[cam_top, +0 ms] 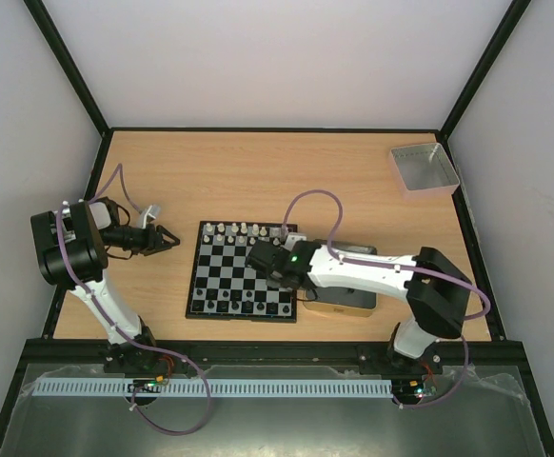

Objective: Set up the chess pieces on the board
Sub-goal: Place the chess piece on the chessboard.

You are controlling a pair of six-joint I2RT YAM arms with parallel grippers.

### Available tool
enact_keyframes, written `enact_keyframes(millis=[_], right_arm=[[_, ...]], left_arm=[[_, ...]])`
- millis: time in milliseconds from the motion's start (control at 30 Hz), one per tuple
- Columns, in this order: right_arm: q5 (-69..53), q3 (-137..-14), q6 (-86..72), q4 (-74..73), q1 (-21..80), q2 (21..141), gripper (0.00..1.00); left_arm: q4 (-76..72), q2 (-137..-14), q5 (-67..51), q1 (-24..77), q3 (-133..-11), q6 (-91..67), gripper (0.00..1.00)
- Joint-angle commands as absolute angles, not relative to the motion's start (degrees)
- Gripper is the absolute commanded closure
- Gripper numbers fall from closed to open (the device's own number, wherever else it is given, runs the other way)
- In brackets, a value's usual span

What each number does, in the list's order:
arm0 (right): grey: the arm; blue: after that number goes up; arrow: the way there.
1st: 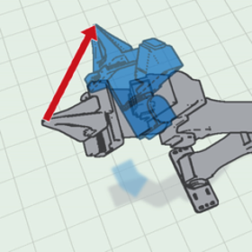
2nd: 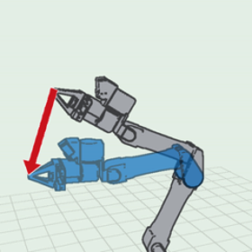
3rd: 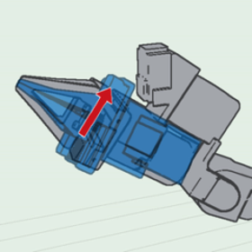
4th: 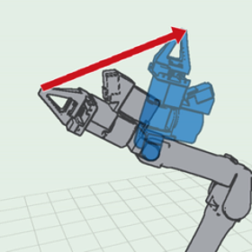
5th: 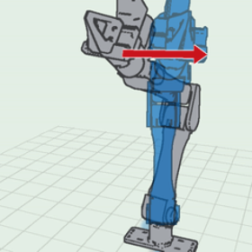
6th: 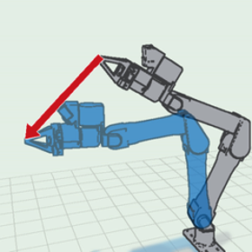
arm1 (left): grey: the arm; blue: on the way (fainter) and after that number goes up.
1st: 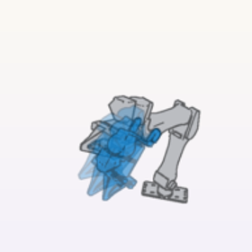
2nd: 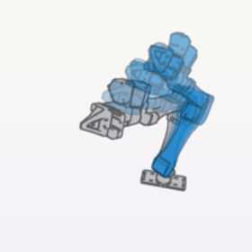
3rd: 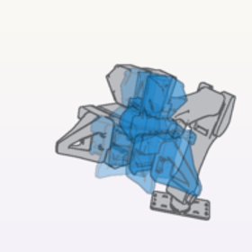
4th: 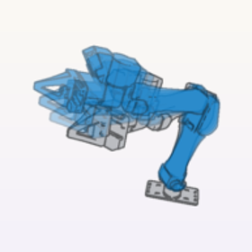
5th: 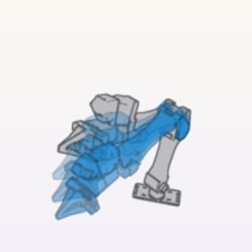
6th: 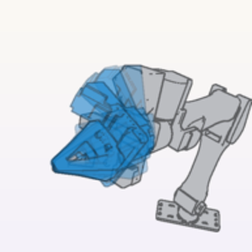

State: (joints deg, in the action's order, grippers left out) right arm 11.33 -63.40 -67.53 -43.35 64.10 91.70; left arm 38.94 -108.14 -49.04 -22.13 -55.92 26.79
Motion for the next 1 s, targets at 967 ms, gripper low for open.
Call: enact_keyframes(millis=[967], right_arm=[[3.65,-72.15,-63.24,-40.92,71.72,104.15,0.91]], left_arm=[[34.04,-112.7,-30.2,-22.15,-53.43,27.42,0.51]])
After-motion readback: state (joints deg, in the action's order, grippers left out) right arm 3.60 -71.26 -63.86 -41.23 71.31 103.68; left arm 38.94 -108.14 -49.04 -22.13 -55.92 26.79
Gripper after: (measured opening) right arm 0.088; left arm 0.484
